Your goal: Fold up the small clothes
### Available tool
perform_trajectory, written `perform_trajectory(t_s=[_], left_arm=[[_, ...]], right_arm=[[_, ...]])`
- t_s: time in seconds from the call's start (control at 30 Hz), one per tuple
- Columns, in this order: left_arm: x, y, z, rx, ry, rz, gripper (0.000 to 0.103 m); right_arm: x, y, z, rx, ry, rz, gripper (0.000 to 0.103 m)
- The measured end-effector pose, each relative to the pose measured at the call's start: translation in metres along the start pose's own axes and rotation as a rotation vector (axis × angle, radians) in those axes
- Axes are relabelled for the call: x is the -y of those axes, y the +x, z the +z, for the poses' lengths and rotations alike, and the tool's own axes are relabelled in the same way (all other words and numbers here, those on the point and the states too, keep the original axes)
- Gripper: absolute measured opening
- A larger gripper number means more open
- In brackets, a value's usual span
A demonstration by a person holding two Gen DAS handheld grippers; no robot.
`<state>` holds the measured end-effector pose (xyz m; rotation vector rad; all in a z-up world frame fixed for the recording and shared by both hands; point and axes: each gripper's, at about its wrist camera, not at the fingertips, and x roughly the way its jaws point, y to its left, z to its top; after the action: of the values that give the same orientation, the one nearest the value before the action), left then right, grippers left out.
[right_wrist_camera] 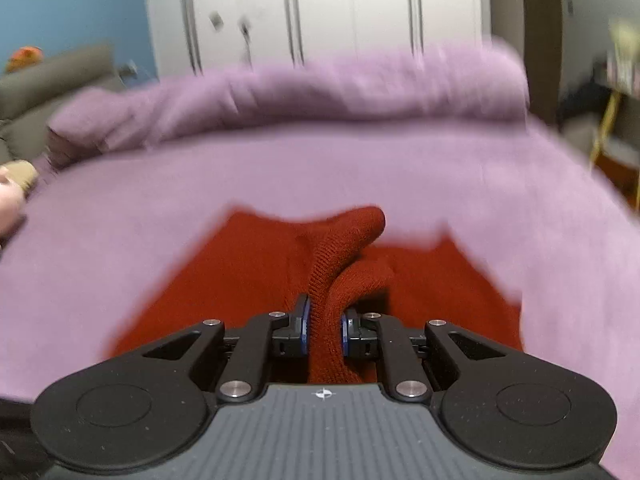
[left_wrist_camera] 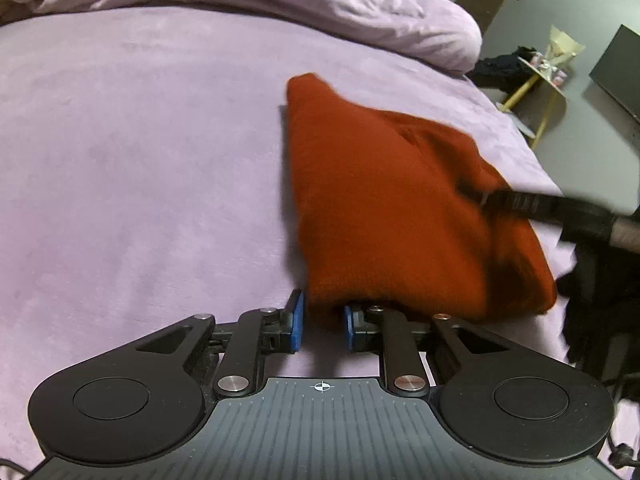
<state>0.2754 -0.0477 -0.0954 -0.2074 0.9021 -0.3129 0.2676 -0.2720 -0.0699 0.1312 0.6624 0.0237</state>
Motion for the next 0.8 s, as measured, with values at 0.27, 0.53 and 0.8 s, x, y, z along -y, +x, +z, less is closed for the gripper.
perform_trajectory(t_s=[0.27,0.53,0.8], left_arm=[[0.007,0.001,-0.003,0.011,0.053,0.052,0.020],[0.015,-0.012,-0.013,0.057,0.125,0.139,0.030],[0.030,-0.016,-0.011,0.090,0.126,0.095,0.041]], right_arm=[[0.061,0.016,-0.013,-0.059,0.413,0.164,0.046],[0.002,0.013,0.009,0.015,0.012,-0.007,0.013],[0.009,-0.018,0.017,0.143,-0.177,-0.179,0.013]])
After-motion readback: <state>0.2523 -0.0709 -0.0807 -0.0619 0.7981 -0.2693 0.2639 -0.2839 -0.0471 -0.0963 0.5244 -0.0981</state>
